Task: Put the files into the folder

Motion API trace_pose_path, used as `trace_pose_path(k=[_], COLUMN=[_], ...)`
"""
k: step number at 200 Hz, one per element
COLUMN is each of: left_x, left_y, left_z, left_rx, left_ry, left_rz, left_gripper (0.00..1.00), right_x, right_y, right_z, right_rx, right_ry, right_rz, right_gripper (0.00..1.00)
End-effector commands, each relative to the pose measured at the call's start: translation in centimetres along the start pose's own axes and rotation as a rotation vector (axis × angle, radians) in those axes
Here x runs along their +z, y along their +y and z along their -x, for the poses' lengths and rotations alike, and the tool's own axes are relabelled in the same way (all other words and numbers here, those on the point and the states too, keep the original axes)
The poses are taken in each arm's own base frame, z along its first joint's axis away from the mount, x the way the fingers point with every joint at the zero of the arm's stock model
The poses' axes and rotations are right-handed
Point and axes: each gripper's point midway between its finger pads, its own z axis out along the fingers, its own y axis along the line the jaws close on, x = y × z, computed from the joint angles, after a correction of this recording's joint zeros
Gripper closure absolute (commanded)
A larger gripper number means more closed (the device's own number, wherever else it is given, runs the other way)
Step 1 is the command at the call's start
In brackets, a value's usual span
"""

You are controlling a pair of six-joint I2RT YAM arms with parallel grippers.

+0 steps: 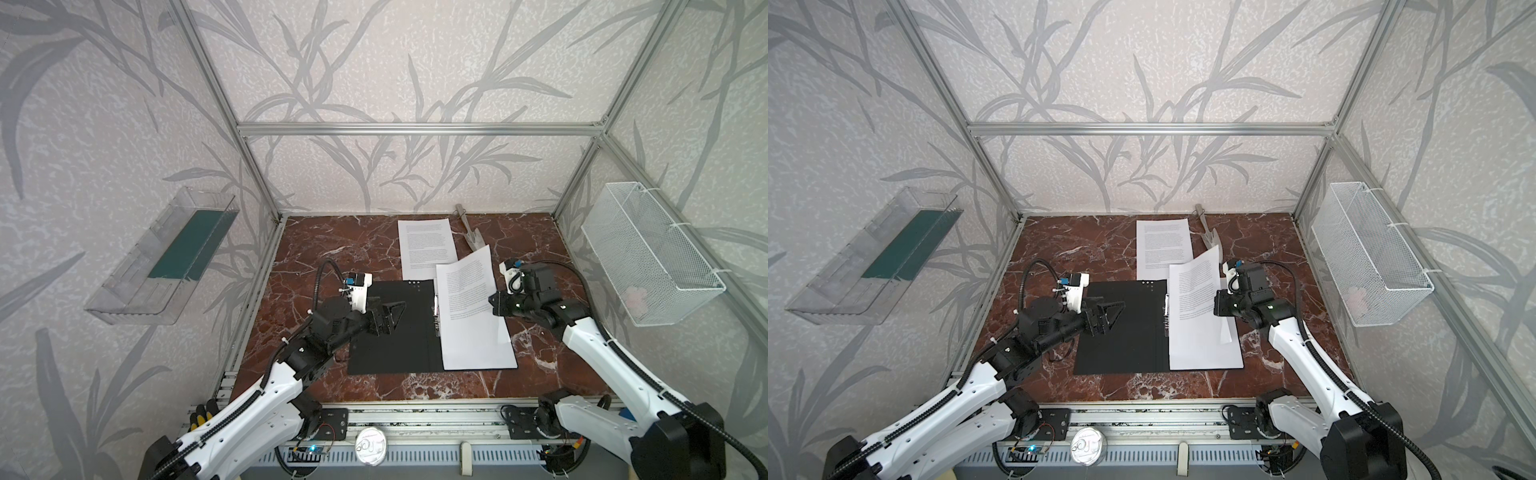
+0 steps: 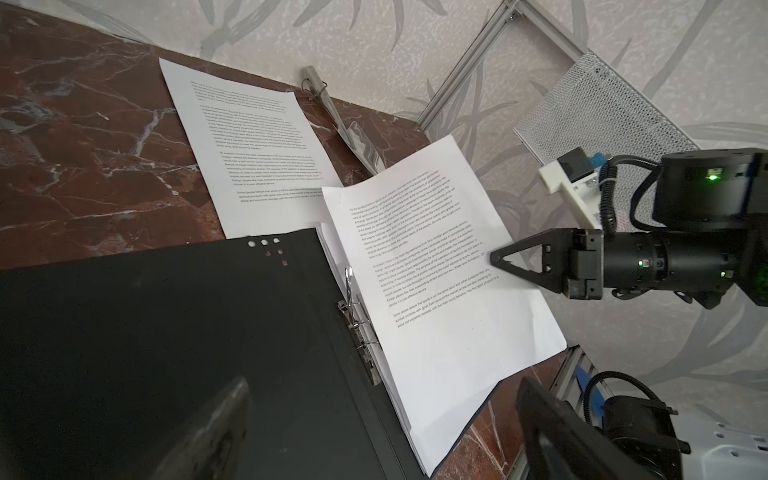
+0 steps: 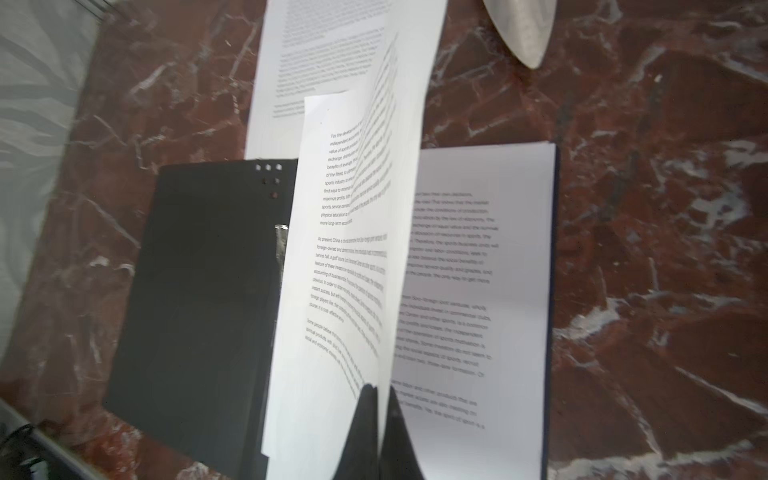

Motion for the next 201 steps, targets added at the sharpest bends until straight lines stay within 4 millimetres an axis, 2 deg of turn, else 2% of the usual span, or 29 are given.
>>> trace_pose_path(k=[1,31,61,101,201], left_x=[0.2,0.5,0.5,0.7,1.3], left_y=[-0.2,-0.2,-0.1,0.1,0.3], left_z=[0.5,0.2,0.2,0.0,-0.4], left_rx=[0.027,0.024,0.029,0.029,0.025], left_ry=[-0.032,-0.016,-0.017,-0.009,0.013], left_rz=[-0.008,-0.008,-0.002,0.001,0.006], left_gripper=[0.01,0.01,0.01,0.01,0.01], right_x=[0.2,1.2,1.9,2.2,2.2], right_y=[-2.7,-3.1,-2.1,-0.9,-0.2], right_z=[-1.4,-2.0,-2.5,-2.8,-3.3], right_rx=[-0.052,-0.092,-0.101,-0.116,-0.068], right_ry=[0.072,0.099,0.11,0.107,0.093], right_rz=[-0.159,-0.196,-0.138,-0.081,-0.029], right_gripper=[1.0,1.0,1.0,1.0,1.0])
